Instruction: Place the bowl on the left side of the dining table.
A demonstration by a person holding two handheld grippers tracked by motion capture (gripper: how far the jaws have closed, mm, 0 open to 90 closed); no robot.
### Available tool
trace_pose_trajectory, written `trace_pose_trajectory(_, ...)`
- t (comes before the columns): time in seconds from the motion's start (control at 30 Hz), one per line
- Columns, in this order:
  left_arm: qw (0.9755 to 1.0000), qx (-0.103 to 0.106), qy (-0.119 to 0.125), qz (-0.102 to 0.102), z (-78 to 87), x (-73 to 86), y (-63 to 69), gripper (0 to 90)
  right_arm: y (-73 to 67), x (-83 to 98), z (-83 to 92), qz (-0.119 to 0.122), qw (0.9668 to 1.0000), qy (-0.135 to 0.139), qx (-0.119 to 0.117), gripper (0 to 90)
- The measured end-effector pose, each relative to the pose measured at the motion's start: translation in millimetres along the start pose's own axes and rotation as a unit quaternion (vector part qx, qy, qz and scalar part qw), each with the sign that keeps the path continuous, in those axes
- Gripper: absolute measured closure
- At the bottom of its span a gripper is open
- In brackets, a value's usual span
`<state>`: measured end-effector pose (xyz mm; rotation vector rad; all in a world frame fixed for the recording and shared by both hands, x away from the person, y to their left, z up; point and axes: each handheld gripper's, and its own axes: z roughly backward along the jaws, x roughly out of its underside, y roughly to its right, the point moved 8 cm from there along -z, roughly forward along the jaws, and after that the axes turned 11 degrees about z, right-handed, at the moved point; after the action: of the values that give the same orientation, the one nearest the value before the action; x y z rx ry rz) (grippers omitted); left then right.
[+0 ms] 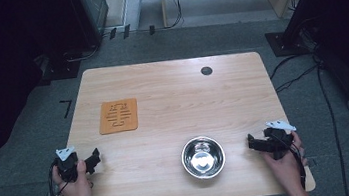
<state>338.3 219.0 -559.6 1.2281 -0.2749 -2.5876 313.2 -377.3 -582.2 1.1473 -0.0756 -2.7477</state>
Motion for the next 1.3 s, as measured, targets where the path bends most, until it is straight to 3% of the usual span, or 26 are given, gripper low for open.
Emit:
trace_pose_trajectory(0.2, 0.9996, 0.026, 0.012, -0.009, 7.3, -2.2, 22.2, 13.7, 0.0, 0.0, 0.0, 0.000, 1.0000, 0.000, 0.000, 0.0)
trace_pose_trajectory(0.37, 0.9982, 0.055, 0.012, -0.021, 12.4, 0.1, 51.5, 13.7, 0.0, 0.0, 0.0, 0.000, 1.0000, 0.000, 0.000, 0.0)
trace_pose_trajectory(0.5, 0.9965, 0.076, 0.011, -0.031, 15.3, 3.1, 73.0, 13.7, 0.0, 0.0, 0.0, 0.000, 1.0000, 0.000, 0.000, 0.0)
trace_pose_trajectory(0.53, 0.9965, 0.076, 0.011, -0.031, 15.3, 3.1, 73.0, 13.7, 0.0, 0.0, 0.0, 0.000, 1.0000, 0.000, 0.000, 0.0)
trace_pose_trajectory(0.63, 0.9942, 0.099, 0.005, -0.042, 17.6, 7.9, 94.4, 13.7, 0.0, 0.0, 0.0, 0.000, 1.0000, 0.000, 0.000, 0.0)
trace_pose_trajectory(0.93, 0.9914, 0.123, -0.002, -0.046, 18.9, 14.1, 117.7, 13.7, 0.0, 0.0, 0.0, 0.000, 1.0000, 0.000, 0.000, 0.0)
trace_pose_trajectory(1.3, 0.9864, 0.150, -0.012, -0.066, 22.7, 26.5, 151.5, 13.7, 0.0, 0.0, 0.0, 0.001, 1.0000, 0.000, 0.000, 0.0)
